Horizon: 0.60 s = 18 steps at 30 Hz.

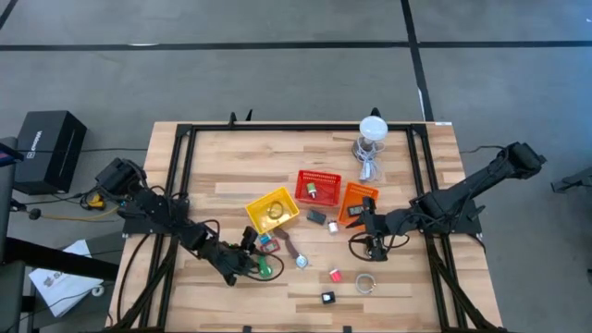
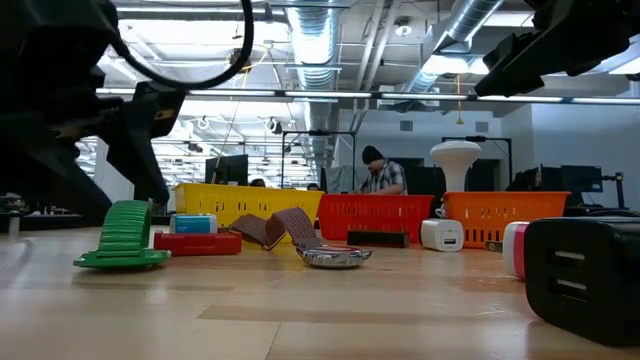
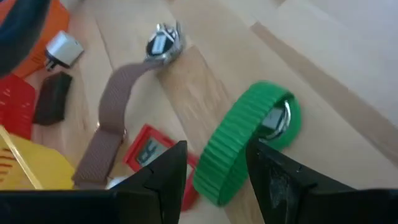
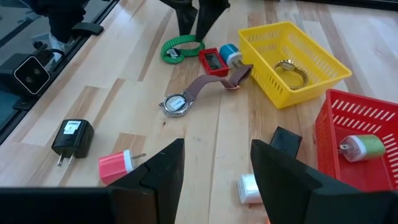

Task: Pick & Place Office items
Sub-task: Put the green watch into the yellow bin

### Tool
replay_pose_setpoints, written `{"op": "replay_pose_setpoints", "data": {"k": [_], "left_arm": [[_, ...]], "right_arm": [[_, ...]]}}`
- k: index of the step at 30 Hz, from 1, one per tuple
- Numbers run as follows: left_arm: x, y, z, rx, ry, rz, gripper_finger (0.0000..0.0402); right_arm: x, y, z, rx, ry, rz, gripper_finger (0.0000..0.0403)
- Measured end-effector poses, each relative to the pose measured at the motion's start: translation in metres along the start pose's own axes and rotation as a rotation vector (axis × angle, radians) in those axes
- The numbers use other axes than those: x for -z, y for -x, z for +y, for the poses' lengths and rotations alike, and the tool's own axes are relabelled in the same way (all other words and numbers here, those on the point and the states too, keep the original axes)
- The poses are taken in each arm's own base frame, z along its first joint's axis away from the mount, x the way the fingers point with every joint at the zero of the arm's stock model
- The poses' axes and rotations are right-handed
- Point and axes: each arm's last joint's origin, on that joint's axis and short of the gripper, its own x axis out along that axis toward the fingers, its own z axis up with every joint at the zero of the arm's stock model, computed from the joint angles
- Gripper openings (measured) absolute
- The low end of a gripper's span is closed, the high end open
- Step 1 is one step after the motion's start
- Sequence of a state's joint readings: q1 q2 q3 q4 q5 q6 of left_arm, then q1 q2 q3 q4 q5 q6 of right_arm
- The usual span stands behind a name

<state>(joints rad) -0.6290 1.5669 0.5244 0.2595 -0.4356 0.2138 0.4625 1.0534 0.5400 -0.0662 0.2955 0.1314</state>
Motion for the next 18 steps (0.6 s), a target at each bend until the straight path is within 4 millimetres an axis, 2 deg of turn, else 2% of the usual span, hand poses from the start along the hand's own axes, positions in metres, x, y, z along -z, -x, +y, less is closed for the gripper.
{"op": "replay_pose_setpoints", "data": {"k": [7, 18], "left_arm": [[0.002, -0.002, 0.006, -0.068, 0.014, 0.02, 0.0149], [0.006, -0.007, 0.019, -0.077, 0.064, 0.039, 0.0061]], "right_arm": [[0.0, 0.0, 0.0, 0.0, 0.0, 0.0, 0.0175], [0.0, 0.0, 0.0, 0.001, 0.0, 0.0, 0.0175]]}}
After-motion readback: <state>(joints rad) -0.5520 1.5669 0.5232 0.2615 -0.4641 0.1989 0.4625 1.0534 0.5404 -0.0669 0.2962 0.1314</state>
